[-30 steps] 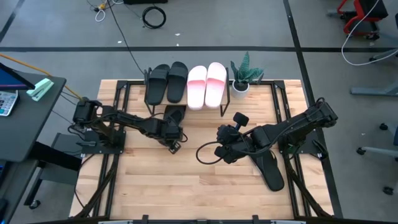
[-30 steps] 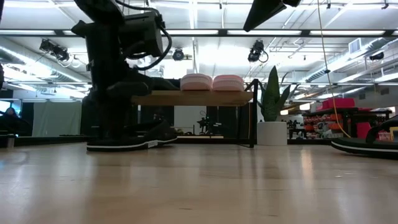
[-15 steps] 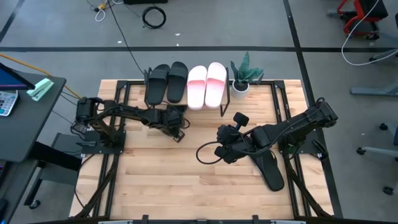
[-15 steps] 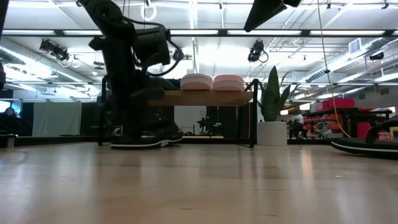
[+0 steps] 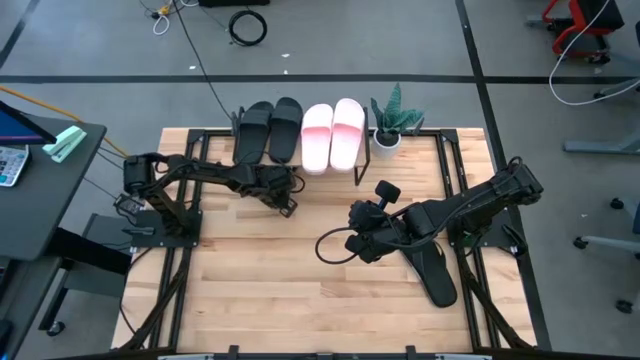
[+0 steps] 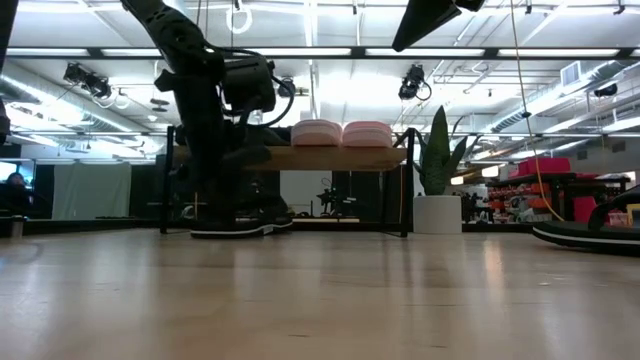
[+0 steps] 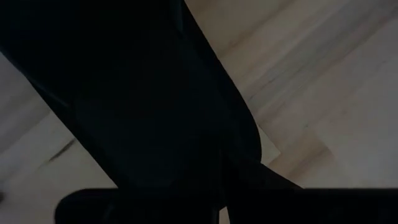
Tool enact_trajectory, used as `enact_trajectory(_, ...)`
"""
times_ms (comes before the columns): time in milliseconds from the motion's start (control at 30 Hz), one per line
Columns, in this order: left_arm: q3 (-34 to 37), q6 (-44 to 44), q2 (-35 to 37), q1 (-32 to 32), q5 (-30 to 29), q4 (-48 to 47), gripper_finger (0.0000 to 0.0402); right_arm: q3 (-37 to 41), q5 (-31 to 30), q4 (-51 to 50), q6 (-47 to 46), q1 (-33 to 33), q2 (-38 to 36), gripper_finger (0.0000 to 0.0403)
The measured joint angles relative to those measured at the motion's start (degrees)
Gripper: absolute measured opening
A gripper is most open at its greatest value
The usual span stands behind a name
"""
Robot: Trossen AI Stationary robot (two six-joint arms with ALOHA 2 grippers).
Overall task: Pick and place slides into the shelf
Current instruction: Put the left black slipper under the shelf, then put the black slipper under the shelf
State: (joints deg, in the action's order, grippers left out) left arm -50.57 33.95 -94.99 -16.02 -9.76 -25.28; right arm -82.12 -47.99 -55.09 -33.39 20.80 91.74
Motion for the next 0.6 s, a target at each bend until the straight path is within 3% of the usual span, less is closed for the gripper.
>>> enact_trajectory(333,0.07,0.27,4.71,4.48,-1.29,0.66,0.0035,0.02,0.02,-2.11,-5.33,1.78,0.0,0.0005)
enact_trajectory(600,-0.02,0.19,13.08,11.75,-0.68,0.65,0.0048,0.61,2.02,-5.98,-21.26,9.62,-0.04,0.0005)
